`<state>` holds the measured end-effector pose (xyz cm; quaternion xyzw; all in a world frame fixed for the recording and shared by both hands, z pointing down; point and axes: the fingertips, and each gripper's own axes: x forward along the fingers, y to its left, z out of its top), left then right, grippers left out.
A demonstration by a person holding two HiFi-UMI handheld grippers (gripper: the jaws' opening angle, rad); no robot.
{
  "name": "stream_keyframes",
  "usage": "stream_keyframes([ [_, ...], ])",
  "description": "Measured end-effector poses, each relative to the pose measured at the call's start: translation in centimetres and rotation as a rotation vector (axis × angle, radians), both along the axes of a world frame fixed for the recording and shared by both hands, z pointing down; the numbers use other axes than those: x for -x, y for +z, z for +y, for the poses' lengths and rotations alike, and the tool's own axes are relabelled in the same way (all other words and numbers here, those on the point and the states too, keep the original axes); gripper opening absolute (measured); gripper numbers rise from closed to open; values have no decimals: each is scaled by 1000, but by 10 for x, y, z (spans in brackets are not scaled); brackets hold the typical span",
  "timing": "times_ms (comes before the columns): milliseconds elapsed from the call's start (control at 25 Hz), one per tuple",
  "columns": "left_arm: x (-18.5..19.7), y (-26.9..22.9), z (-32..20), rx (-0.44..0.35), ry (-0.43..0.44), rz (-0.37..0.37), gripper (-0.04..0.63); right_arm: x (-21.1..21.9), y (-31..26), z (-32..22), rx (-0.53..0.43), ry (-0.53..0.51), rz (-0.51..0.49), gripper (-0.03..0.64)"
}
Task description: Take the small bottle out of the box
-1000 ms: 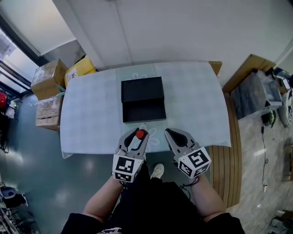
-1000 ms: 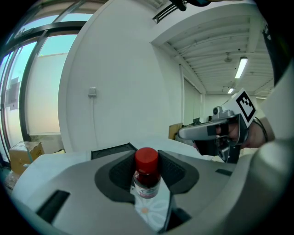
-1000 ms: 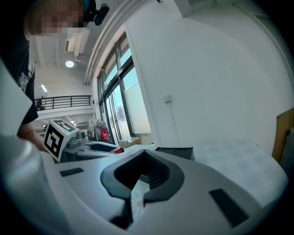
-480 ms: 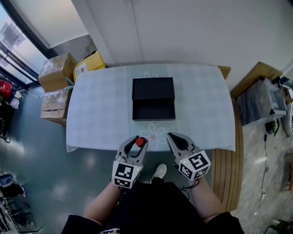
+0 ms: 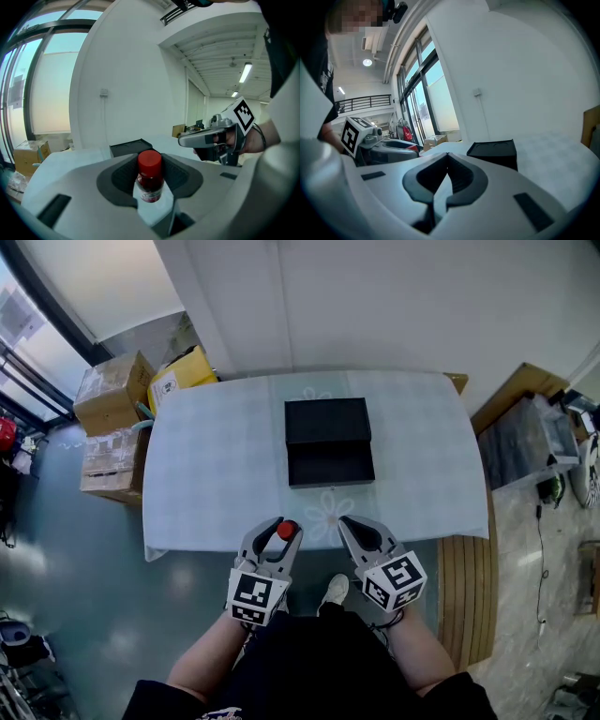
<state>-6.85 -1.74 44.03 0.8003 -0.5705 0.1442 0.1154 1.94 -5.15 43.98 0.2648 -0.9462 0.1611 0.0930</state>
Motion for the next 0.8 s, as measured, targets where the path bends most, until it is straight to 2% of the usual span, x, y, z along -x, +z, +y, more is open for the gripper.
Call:
stream_keyframes([
  [240,18,-2,10,-8,83,10,169,18,-3,18,-4,62,16,23],
  [800,49,3,49,-1,188,43,169,45,-1,68,-1,174,41,23],
])
